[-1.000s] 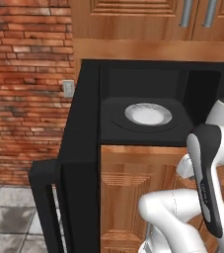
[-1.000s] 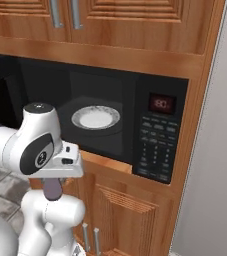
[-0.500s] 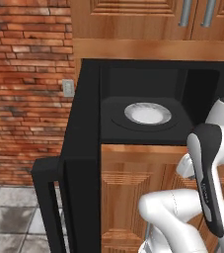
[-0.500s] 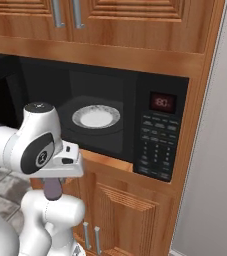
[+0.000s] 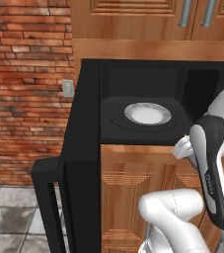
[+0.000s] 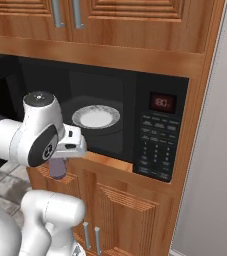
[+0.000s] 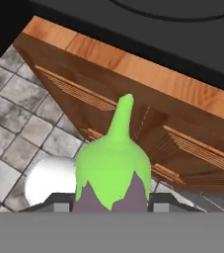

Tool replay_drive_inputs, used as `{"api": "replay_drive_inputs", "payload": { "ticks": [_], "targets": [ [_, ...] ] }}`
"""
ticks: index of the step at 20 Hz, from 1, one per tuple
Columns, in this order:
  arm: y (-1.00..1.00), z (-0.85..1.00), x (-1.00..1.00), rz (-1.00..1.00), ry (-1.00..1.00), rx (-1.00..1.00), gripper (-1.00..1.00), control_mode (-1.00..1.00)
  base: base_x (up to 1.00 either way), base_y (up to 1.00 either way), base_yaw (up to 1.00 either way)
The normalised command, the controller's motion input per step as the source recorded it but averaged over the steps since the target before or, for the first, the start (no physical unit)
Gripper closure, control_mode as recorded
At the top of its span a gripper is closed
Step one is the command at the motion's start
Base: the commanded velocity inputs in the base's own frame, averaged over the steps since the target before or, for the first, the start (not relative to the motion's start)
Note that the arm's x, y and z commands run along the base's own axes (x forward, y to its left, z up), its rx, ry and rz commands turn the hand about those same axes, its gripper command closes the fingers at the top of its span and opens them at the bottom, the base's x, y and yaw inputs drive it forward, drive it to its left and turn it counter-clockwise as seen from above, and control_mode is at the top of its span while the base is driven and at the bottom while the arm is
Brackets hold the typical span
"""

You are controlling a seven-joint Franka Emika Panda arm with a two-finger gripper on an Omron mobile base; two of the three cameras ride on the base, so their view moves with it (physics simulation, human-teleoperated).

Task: Pick the eggplant from the counter and place it in the microwave.

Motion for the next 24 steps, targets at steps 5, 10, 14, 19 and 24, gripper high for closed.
{"api": "replay_drive_inputs", "payload": {
  "ticks": [5,10,14,19,24],
  "targets": [
    [0.33,0.56,0.91,0.00,-0.39,0.02,1.00,-1.00,0.00,0.00,0.00],
    [0.53,0.23,0.85,0.00,-0.25,-0.01,1.00,-1.00,0.00,0.00,0.00],
    [0.01,0.02,0.80,0.01,-0.18,-0.01,1.00,-1.00,0.00,0.00,0.00],
    [0.00,0.00,0.64,0.00,-0.18,-0.01,1.00,-1.00,0.00,0.00,0.00],
    [0.14,0.00,0.56,-0.03,-0.05,0.00,1.00,-1.00,0.00,0.00,0.00]
  ]
}}
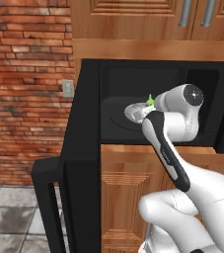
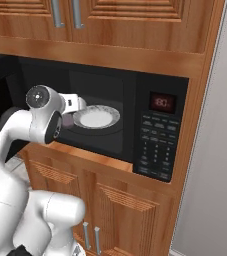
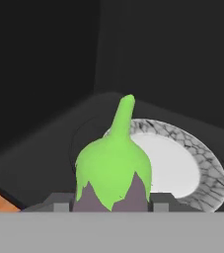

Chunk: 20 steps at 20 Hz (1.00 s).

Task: Pick the eggplant from the counter and place it in the microwave.

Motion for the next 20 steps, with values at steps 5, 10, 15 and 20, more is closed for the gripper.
{"api": "replay_drive_inputs", "payload": {
  "ticks": [5,10,15,20],
  "targets": [
    [0.08,-0.11,0.59,-0.07,-0.01,0.00,1.00,-1.00,0.00,0.00,0.00],
    [-0.04,0.02,0.68,-0.06,0.00,-0.01,1.00,-1.00,0.00,0.00,0.00],
    [-0.05,-0.05,0.27,-0.06,-0.01,-0.05,1.00,-1.00,0.00,0.00,0.00],
    [0.00,-0.26,0.23,-0.03,-0.01,0.00,1.00,-1.00,0.00,0.00,0.00]
  ]
}}
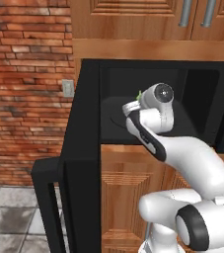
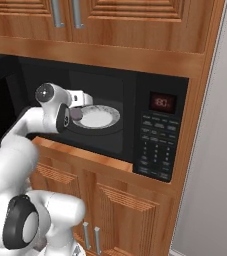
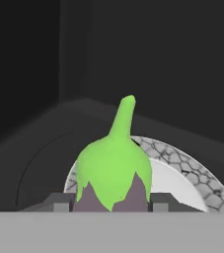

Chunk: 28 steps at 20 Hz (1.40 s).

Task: Pick the eggplant from the counter and place it in the microwave.

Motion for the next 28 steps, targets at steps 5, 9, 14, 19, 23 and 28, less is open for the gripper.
{"api": "replay_drive_inputs", "payload": {
  "ticks": [5,9,14,19,23,28],
  "targets": [
    [-0.02,-0.22,0.42,-0.01,-0.01,0.00,1.00,-1.00,0.00,0.00,0.00],
    [-0.21,-0.04,0.49,-0.01,0.00,0.00,1.00,-1.00,0.00,0.00,0.00],
    [-0.06,-0.35,0.09,0.00,0.00,0.02,1.00,-1.00,0.00,0.00,0.00],
    [-0.10,-0.27,0.26,0.00,0.00,0.06,1.00,-1.00,0.00,0.00,0.00],
    [-0.24,-0.17,0.33,0.00,0.00,0.06,1.00,-1.00,0.00,0.00,0.00],
    [-0.35,-0.09,0.27,0.00,0.00,0.04,1.00,-1.00,0.00,0.00,0.00]
  ]
}}
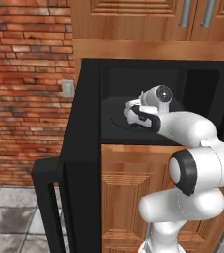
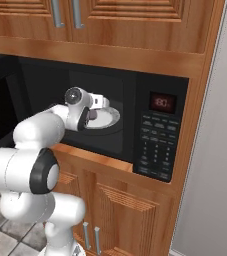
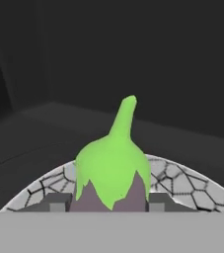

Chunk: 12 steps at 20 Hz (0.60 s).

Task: Pick the eggplant from the counter and place it in the microwave.

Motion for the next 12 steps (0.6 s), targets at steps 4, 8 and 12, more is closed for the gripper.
{"api": "replay_drive_inputs", "payload": {
  "ticks": [4,8,12],
  "targets": [
    [-0.30,-0.36,0.01,-0.02,0.00,0.00,1.00,-1.00,0.00,0.00,0.00],
    [-0.08,-0.49,0.00,-0.05,0.00,0.00,1.00,-1.00,0.00,0.00,0.00],
    [-0.07,-0.36,0.00,-0.04,0.00,0.02,1.00,-1.00,0.00,0.00,0.00]
  ]
}}
